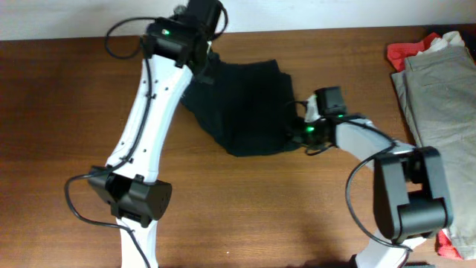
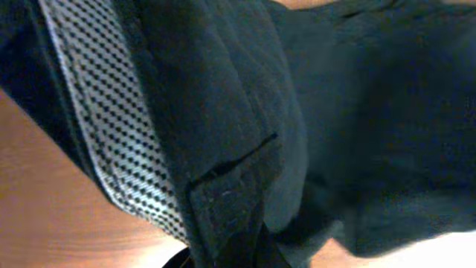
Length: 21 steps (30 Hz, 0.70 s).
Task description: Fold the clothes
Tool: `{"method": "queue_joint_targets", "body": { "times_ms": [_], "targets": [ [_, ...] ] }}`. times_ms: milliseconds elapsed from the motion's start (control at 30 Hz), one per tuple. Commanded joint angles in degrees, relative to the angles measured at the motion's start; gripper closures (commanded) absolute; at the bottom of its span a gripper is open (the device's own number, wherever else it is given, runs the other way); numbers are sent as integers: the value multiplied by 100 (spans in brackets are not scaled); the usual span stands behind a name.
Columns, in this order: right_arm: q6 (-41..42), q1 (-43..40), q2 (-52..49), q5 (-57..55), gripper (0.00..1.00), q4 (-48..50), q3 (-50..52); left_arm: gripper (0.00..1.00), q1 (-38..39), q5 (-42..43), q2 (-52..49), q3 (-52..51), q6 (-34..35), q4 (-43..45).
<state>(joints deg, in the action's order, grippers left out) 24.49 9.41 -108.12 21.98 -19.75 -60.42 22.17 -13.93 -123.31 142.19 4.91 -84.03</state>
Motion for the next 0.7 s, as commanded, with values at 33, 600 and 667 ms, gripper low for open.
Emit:
{"method": "queue_joint_targets", "body": {
  "times_ms": [33, 600, 667],
  "targets": [
    [498, 507, -295, -160, 54, 184, 212, 100, 284, 951, 157, 195, -195, 299],
    [-673, -986, -273, 503, 45, -1624, -774, 100, 461, -411, -1169, 127, -452, -125],
    [-719, -973, -273, 494, 45, -1670, -774, 99, 348, -785, -1167, 160, -431, -238]
  ]
}}
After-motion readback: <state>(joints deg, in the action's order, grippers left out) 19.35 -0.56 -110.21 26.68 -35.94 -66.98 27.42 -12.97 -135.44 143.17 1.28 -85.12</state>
